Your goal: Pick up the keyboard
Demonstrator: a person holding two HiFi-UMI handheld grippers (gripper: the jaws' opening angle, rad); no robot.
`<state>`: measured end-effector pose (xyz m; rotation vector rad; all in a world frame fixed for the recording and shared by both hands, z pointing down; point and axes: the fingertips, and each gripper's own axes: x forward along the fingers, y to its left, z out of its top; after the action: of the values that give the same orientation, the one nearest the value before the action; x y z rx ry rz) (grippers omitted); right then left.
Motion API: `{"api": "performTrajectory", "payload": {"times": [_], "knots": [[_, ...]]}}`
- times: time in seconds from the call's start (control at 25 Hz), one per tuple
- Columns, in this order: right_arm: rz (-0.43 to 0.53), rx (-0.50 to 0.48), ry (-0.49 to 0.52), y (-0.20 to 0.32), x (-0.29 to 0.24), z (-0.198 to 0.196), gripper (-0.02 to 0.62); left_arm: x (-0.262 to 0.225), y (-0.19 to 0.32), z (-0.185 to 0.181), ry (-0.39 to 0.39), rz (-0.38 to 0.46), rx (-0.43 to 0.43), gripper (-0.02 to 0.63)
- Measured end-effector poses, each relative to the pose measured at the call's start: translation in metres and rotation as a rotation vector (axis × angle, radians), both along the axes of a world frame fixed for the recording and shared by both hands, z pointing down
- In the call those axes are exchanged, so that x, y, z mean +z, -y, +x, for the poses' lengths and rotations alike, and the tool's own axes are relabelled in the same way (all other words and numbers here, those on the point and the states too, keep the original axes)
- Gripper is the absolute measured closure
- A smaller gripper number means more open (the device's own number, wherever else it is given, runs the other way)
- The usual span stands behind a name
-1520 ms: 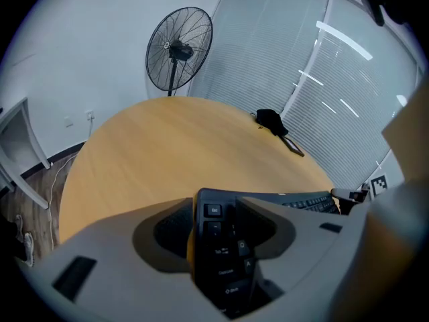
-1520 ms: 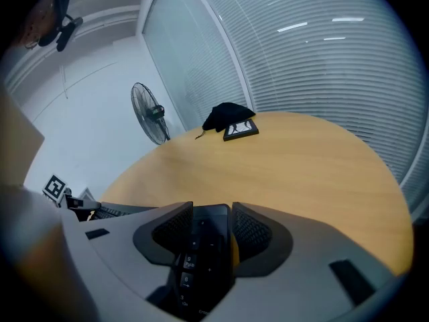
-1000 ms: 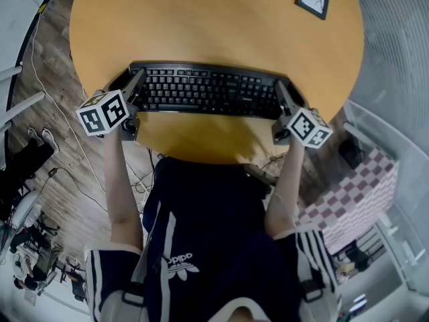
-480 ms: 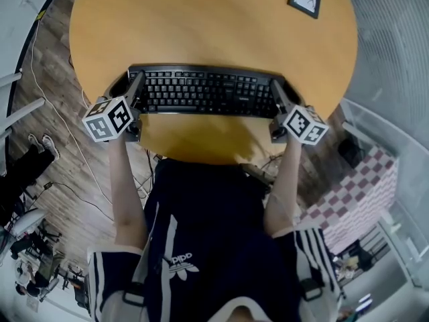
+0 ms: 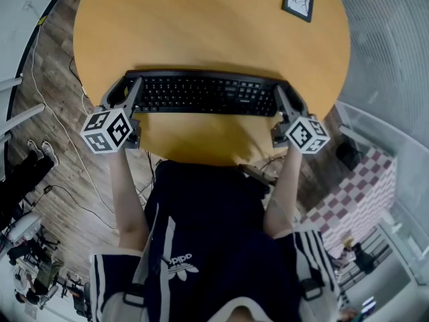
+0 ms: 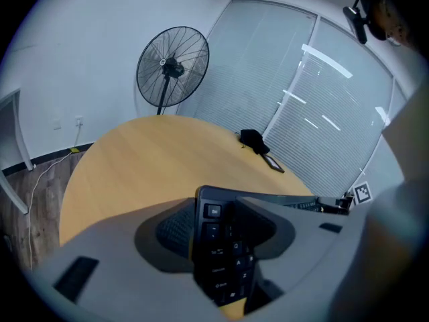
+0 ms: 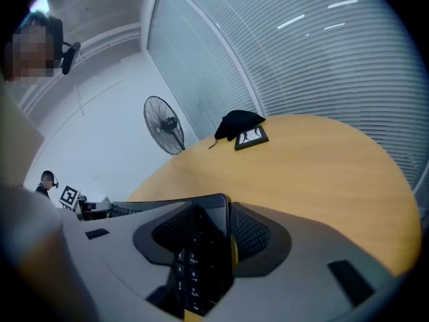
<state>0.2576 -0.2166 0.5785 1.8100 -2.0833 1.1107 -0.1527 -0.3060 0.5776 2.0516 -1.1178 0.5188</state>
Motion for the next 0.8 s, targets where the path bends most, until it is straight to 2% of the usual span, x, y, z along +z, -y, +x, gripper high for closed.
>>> {"api": "performTrajectory", "payload": {"times": [0.36, 0.8], "knots": [[0.143, 0.002, -0.017, 0.006, -0.048, -0.006, 0.431, -0.051, 0.013, -0.003, -0.041, 0.157, 0.041, 0.428], [0.29, 0.019, -0.069, -0.003, -0.117, -0.018, 0.431, -0.115, 0.008, -0.014, -0.086, 0.322, 0.045, 0.428]]}}
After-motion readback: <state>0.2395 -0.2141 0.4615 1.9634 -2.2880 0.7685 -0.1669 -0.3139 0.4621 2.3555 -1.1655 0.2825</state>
